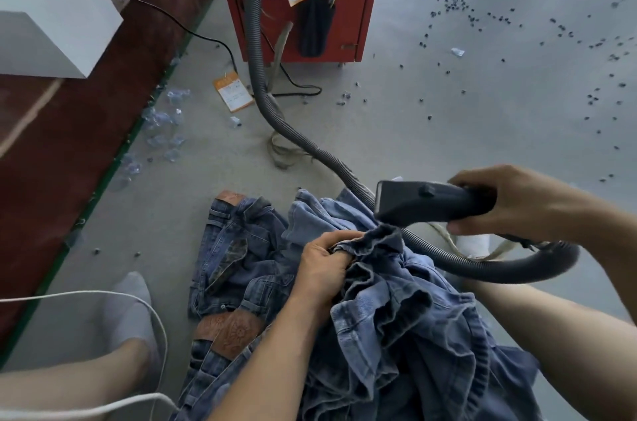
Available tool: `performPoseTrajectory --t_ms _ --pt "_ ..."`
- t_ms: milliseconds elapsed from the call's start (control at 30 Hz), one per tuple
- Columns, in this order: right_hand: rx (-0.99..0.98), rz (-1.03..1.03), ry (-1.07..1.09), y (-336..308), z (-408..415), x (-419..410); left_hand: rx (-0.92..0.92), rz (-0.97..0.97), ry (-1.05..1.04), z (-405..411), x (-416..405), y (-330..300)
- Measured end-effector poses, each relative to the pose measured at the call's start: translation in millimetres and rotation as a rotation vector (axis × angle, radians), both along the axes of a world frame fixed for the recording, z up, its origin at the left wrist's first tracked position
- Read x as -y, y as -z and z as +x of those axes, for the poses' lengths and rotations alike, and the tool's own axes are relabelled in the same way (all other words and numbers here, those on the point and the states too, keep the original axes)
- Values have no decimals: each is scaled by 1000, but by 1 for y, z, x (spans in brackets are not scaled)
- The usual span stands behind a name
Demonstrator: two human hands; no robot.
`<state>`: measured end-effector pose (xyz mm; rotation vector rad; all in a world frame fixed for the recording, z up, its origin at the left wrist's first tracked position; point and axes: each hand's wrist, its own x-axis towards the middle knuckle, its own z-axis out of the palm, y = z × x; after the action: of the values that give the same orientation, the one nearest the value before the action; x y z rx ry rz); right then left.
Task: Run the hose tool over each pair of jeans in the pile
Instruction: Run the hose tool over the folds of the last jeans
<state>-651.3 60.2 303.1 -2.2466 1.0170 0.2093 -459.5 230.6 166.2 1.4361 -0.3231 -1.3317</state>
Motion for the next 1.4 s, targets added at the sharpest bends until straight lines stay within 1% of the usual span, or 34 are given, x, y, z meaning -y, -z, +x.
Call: performPoseTrajectory --t_ms 67,133,200,267,333,367,400,433,467,500,533,567,633,667,733,767,833,867,900,933,967,1000,1067,1133,1167,1233,1267,1333,1400 --pt "-86 55 -52 -2 2 -3 -22 -7 -12 0 -1 -1" --pt "-125 110 -123 0 11 -10 -41 -9 0 -2 -2 0" --pt "-91 128 -189 5 22 -21 -71 -13 22 -3 -4 0" --pt "11 83 -195 9 32 -27 -40 6 29 -3 -7 6" --pt "156 29 -62 10 39 -23 23 27 -20 -2 -10 10" --pt "225 17 33 10 41 -18 -38 18 -45 -1 -11 11" --pt "275 3 119 12 42 -11 -168 0 -59 0 -11 11" --pt "294 -19 183 14 44 -5 -307 -4 -41 1 -13 15" --pt "280 -44 224 19 45 0 -389 29 -2 4 -12 13" --pt "241 -64 250 26 47 4 -382 88 20 8 -9 16" --pt "181 -86 262 34 51 6 -318 159 47 13 -4 16" --pt "108 -111 264 43 55 6 -238 241 123 18 0 22" --pt "-27 -156 268 66 65 3 -195 339 331 26 5 25" --pt "-66 -165 281 77 69 2 -156 381 391 28 7 28" --pt "-112 -180 312 96 74 -1 -22 493 417 25 0 42" --pt "-141 -197 322 103 74 -1 77 587 455 18 -4 46" --pt "-213 -215 344 116 69 -4 329 757 450 10 -16 51" --pt "-239 -192 360 123 65 -6 384 829 491 7 -21 53" --pt "-243 -138 381 132 60 -10 391 839 600 4 -24 58" --pt "-224 -52 417 141 54 -15 373 762 760 6 -24 58" --pt "-191 54 469 149 49 -20 294 695 891 9 -24 61" --pt "-163 162 520 154 44 -24 282 630 963 11 -22 64" --pt "-131 340 583 158 39 -29 284 536 929 13 -19 67" --pt "-72 443 630 152 40 -30 341 493 895 12 -12 76" --pt "-32 465 650 144 42 -29 340 464 841 10 -9 75" --pt "55 445 657 121 48 -25 305 340 677 14 -1 58" --pt "109 410 659 104 51 -24 345 261 628 19 3 39" --pt "302 328 681 62 56 -20 467 97 526 34 17 -3" --pt "526 225 659 16 57 -14 479 -134 426 52 34 -60"
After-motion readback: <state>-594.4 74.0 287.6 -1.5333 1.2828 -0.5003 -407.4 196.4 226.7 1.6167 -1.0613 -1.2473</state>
